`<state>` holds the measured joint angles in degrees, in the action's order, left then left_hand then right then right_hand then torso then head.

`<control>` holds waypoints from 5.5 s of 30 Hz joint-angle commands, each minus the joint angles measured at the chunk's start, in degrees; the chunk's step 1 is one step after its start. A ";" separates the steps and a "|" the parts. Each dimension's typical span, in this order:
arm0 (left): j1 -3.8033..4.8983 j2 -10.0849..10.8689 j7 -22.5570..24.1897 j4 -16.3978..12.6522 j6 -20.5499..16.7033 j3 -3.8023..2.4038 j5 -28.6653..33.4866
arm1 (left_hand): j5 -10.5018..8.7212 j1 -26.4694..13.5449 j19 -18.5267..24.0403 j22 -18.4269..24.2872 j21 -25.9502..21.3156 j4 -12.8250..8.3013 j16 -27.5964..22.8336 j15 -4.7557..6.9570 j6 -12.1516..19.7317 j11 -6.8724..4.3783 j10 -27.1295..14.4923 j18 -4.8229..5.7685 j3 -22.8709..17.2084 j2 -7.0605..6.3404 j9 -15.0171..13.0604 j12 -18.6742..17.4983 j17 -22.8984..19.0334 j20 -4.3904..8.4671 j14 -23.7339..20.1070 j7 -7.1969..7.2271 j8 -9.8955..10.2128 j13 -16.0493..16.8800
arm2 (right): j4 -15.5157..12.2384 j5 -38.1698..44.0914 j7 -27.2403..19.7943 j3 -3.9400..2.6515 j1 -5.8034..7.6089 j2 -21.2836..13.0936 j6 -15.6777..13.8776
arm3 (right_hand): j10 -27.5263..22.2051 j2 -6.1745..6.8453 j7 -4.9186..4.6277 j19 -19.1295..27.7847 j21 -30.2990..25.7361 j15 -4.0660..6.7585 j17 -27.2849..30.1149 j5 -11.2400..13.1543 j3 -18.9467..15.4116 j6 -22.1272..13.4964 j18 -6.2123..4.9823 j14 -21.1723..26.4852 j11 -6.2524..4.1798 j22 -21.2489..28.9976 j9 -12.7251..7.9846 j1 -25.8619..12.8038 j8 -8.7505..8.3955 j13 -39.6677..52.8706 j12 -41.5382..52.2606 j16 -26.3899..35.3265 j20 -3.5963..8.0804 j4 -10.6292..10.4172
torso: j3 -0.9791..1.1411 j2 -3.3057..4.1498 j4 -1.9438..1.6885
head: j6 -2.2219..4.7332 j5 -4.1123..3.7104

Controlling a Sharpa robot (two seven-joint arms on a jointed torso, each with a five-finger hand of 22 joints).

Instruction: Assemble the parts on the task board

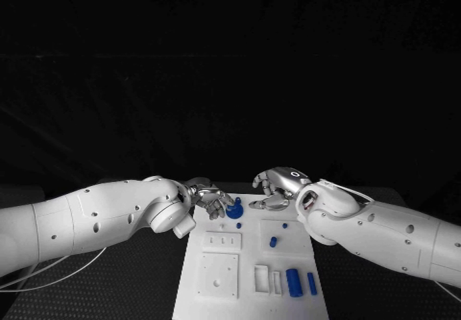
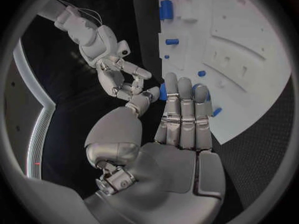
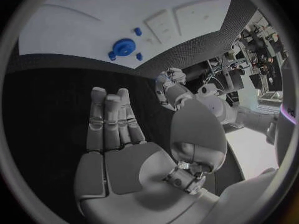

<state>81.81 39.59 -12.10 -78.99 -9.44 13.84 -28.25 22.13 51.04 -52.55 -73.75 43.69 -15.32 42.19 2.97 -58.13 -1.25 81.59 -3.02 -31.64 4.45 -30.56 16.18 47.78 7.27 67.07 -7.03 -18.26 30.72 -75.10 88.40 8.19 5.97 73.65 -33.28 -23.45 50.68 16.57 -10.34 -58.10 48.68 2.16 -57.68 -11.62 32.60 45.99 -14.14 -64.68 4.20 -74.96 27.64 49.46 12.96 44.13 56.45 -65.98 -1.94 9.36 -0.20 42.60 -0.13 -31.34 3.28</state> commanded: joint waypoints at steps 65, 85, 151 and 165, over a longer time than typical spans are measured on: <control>-7.04 -1.75 -10.64 -0.41 1.62 -0.03 -31.10 | 7.34 -2.92 -6.21 -2.47 10.69 -0.57 16.59 5.06 -10.57 -4.38 1.82 -0.61 0.22 -1.64 -5.29 22.32 8.78 5.77 6.05 6.37 -1.86 17.13 | 15.16 -47.02 -15.19 -5.56 2.48 -0.96 2.82 | 0.33 -5.85 -1.94 25.70 -29.95 -10.83 25.86 -4.64 -0.18 -1.31 3.83 14.31 5.80 8.39 -2.10 4.56 3.12 -38.32 -32.45 43.25 -9.72 1.09 | 0.03 -0.18 0.13 | -4.14 0.52; -7.75 -2.87 -10.36 1.30 1.87 -0.04 -33.12 | 6.80 -3.34 -6.07 -2.43 10.95 -0.36 16.91 5.00 -10.67 -4.34 1.67 -0.62 0.16 -1.41 -5.48 22.91 8.67 5.79 5.93 6.35 -1.97 17.15 | 15.45 -47.04 -15.14 -5.56 2.47 -0.78 3.12 | 0.59 -5.93 -1.96 25.94 -30.22 -10.95 25.91 -5.10 -0.36 -1.39 3.81 14.28 5.81 8.13 -2.30 4.85 3.16 -38.86 -32.86 43.76 -9.78 1.22 | 0.04 -0.21 0.06 | -4.47 -0.25; -8.55 -2.47 -10.04 -0.95 -7.73 -0.05 -36.43 | 4.83 -3.92 -5.66 -2.34 11.49 -0.05 17.37 5.04 -10.36 -4.33 0.94 -0.67 -0.56 -0.15 -5.83 23.74 7.88 5.80 5.58 6.32 -1.87 16.49 | 15.77 -47.52 -15.27 -5.55 2.43 -0.52 3.65 | 1.01 -6.31 -1.99 26.10 -30.59 -11.03 25.87 -5.36 -0.96 -1.41 3.77 14.18 5.82 7.75 -2.59 4.47 3.26 -39.56 -33.34 44.39 -9.94 1.03 | 0.05 -0.25 0.03 | -4.06 -0.21; -9.29 -1.56 -10.27 -1.50 -9.98 -0.04 -36.57 | 4.83 -4.02 -5.69 -2.33 11.62 0.10 17.47 5.13 -10.35 -4.39 0.90 -0.69 -0.88 -0.43 -5.88 23.85 7.70 5.83 5.62 6.37 -1.85 16.29 | 16.24 -47.75 -15.23 -5.54 2.28 -0.51 3.95 | 1.08 -6.41 -2.00 26.15 -30.71 -11.06 25.85 -5.54 -1.12 -1.44 3.76 14.18 5.82 7.67 -2.67 4.29 3.28 -39.71 -33.46 44.54 -9.97 0.92 | 0.06 -0.25 -0.05 | -4.20 -0.23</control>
<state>72.59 38.01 -22.66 -80.33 -18.18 13.83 -64.32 26.56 46.91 -58.65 -74.94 55.02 -15.37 59.46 7.83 -61.42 -4.84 83.48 -2.97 -32.17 3.48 -36.35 39.70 55.58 9.52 72.76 -5.59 -19.92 47.07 -58.89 40.86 -6.68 0.46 75.97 -33.80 -20.28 51.31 10.61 -11.44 -32.23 18.17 -8.69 -31.85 -16.98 31.78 44.90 -10.62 -50.37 9.92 -67.19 25.02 53.93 15.96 4.49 23.23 -21.68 -11.85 10.19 -0.08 42.35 -0.16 -35.57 3.00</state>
